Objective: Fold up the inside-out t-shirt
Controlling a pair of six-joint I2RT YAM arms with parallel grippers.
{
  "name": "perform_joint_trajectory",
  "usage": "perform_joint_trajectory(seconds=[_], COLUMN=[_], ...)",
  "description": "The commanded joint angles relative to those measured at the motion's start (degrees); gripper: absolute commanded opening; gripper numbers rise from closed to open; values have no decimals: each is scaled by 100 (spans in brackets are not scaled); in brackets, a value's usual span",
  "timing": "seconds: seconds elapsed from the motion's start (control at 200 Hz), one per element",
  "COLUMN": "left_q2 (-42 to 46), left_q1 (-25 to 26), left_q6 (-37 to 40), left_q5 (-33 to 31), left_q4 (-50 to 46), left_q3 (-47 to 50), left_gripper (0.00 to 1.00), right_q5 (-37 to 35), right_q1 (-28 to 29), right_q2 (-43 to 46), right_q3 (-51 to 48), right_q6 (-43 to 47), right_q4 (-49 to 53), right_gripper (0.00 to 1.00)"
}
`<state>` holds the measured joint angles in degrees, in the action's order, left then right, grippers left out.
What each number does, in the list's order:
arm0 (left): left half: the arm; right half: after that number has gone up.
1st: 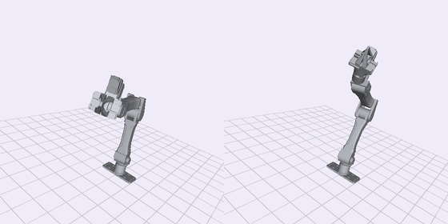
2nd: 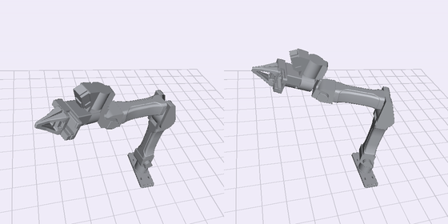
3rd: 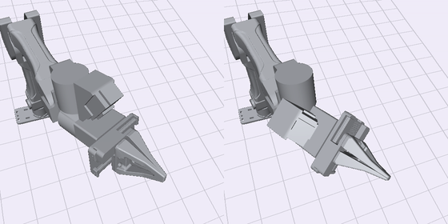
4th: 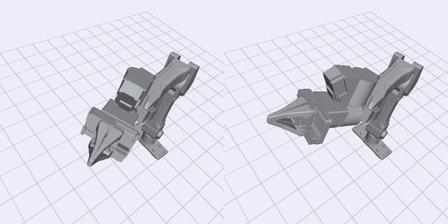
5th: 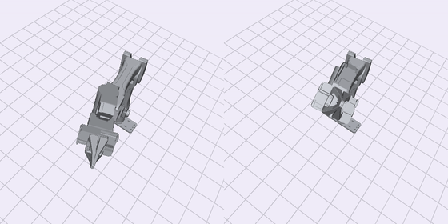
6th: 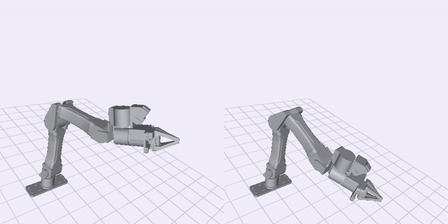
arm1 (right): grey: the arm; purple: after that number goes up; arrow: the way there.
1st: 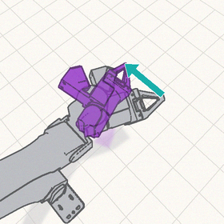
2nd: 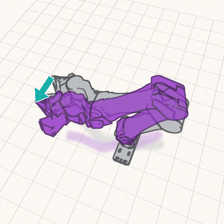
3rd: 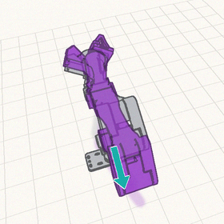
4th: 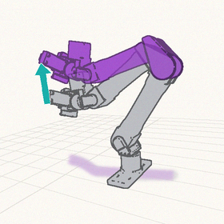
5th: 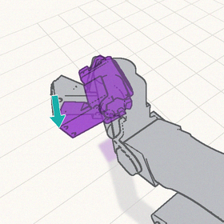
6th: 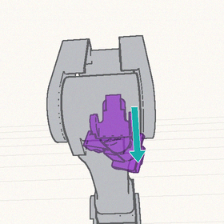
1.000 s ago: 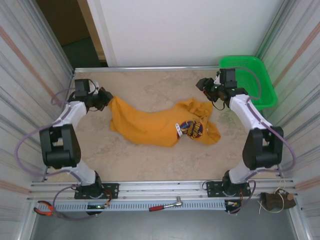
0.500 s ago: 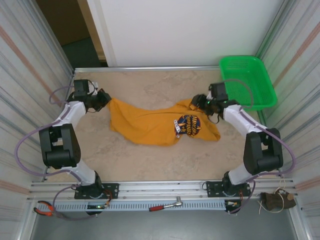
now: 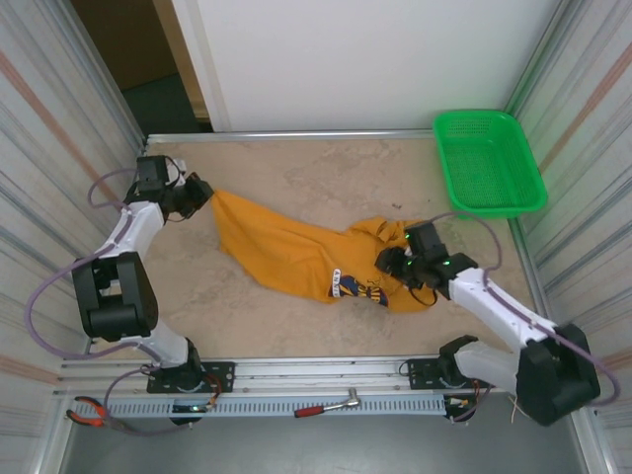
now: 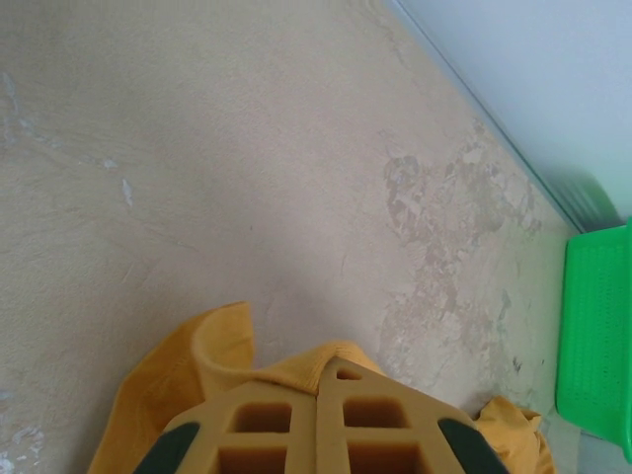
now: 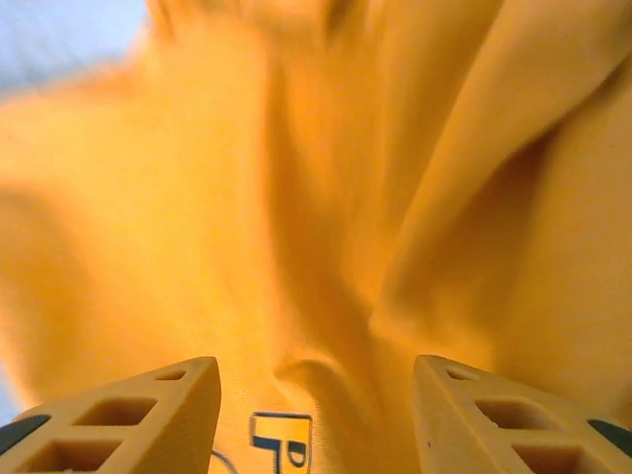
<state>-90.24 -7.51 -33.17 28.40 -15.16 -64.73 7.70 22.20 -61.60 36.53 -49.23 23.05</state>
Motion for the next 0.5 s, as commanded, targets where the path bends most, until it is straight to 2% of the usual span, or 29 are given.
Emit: perform_joint_trajectory(seconds=[0.0, 0.09, 0.22, 0.366, 0.496], left_q2=[191, 197, 205, 217, 232], left_q1=[-91, -119, -145, -172, -180], left_q6=[133, 126, 134, 144, 116], left_q5=[-68, -60, -30, 17, 47], left_q4=[-5, 34, 57, 70, 108], left_q3=[23, 105, 162, 207, 243], left_gripper=[0, 0, 0, 0, 0], right_q5=[-6, 309, 670, 1121, 1015], right_q1=[-788, -1295, -1563, -1492, -1106], right_q2=[-68, -591, -1473, -2291, -2714], right_q3=[742, 1242, 1781, 2098, 2229], right_q6=[309, 563, 678, 455, 324], right_q4=[314, 203, -116, -520, -532], right_gripper=[54, 54, 51, 39, 39])
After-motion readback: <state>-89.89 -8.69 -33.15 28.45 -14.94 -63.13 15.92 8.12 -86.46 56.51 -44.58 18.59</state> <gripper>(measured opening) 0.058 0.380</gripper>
